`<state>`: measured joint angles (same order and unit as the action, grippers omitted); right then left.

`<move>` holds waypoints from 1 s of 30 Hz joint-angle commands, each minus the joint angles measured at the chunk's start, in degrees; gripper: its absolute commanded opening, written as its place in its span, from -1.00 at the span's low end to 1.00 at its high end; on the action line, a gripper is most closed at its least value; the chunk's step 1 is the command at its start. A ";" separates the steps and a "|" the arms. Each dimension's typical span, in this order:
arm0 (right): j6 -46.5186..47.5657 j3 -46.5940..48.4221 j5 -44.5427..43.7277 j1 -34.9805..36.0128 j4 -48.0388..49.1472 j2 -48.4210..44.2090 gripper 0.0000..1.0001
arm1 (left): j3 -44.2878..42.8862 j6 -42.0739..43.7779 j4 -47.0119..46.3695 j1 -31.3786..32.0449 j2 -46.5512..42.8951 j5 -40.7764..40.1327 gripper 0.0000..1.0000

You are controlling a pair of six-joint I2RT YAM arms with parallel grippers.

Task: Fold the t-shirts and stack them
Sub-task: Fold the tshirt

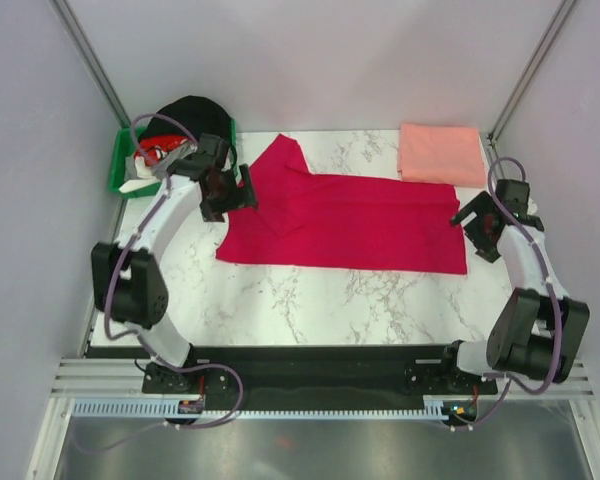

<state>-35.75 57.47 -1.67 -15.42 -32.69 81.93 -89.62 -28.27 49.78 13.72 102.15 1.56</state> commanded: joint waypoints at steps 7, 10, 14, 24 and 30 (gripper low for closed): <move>0.33 -17.46 5.80 -5.06 6.57 -12.94 0.83 | 39.15 -6.96 -24.27 -3.16 -28.39 4.39 0.95; 0.85 -18.45 6.86 -5.67 8.60 -9.09 0.68 | 45.49 -8.47 -29.73 -5.45 -28.06 6.17 0.93; 0.59 -18.27 8.00 -5.67 11.85 -4.59 0.60 | 46.91 -8.82 -33.25 -6.07 -24.03 6.52 0.93; 0.50 -18.89 8.18 -5.76 17.47 1.47 0.44 | 49.37 -12.68 -41.86 -6.24 -18.84 4.50 0.89; 0.42 -18.01 7.74 -5.67 17.92 3.59 -0.60 | 46.30 -14.26 -43.36 -6.24 -12.51 3.71 0.35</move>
<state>-35.35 39.31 6.44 -20.99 -15.11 83.92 -41.95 -40.05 8.86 7.73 86.50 6.31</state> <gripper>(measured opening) 0.248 0.721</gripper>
